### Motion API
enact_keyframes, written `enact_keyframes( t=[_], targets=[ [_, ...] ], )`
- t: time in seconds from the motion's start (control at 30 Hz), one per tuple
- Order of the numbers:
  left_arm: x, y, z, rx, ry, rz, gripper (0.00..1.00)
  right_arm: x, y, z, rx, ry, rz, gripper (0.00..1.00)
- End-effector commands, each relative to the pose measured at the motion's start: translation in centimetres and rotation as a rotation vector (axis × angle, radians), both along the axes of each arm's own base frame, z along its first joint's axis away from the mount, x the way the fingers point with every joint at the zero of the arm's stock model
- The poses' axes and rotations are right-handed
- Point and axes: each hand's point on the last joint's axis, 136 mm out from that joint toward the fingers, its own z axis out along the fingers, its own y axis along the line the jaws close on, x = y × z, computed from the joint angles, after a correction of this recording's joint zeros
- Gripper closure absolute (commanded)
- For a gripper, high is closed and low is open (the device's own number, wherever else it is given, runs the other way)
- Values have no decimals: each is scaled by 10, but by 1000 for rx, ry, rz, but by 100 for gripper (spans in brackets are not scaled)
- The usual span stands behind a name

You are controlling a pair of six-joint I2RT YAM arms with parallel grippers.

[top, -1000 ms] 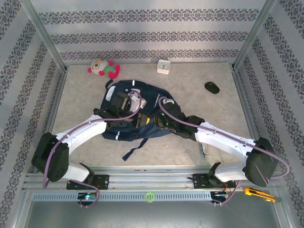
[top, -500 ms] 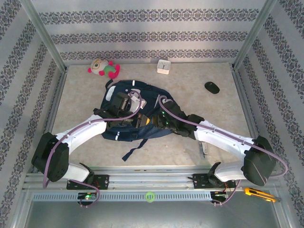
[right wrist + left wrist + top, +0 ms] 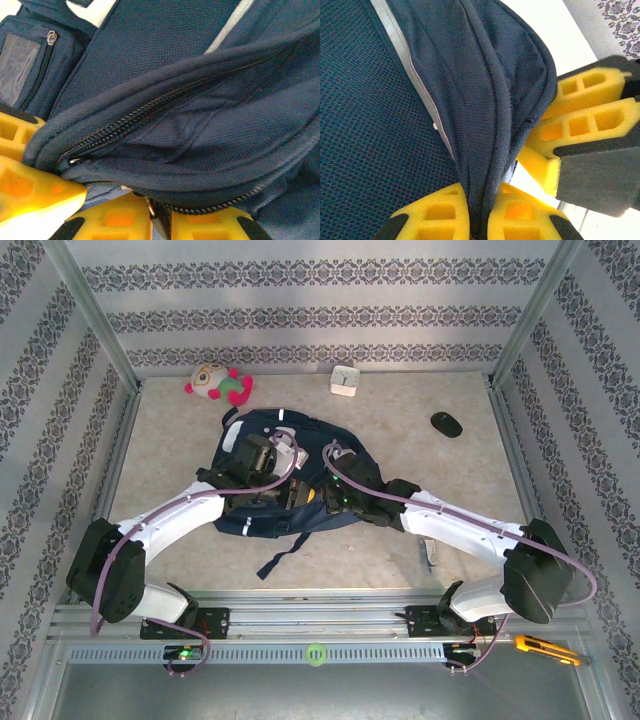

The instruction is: Pack the student bag

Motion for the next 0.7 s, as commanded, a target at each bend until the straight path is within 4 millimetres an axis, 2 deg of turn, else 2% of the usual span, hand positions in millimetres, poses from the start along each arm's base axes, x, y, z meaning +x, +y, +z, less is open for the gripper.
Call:
enact_keyframes(
  t=[0.0, 0.07, 0.27, 0.4, 0.57, 0.67],
  targets=[
    [-3, 0, 14, -7, -13, -18, 100, 1, -12, 3, -48, -15, -38, 91],
    [-1, 14, -1, 107, -35, -5, 100, -4, -24, 6, -36, 9, -19, 100],
    [-2, 37, -20, 267, -79, -14, 100, -18, -36, -2, 9, 102, 23, 100],
    [-3, 49, -24, 343, -132, -50, 100, -23, -43, -10, 61, 142, 41, 100],
    [-16, 63, -31, 449, -231, -186, 100, -28, -47, -18, 113, 186, 86, 100],
    [-26, 74, -34, 515, -301, -287, 100, -33, -37, -22, 162, 203, 159, 100]
  ],
)
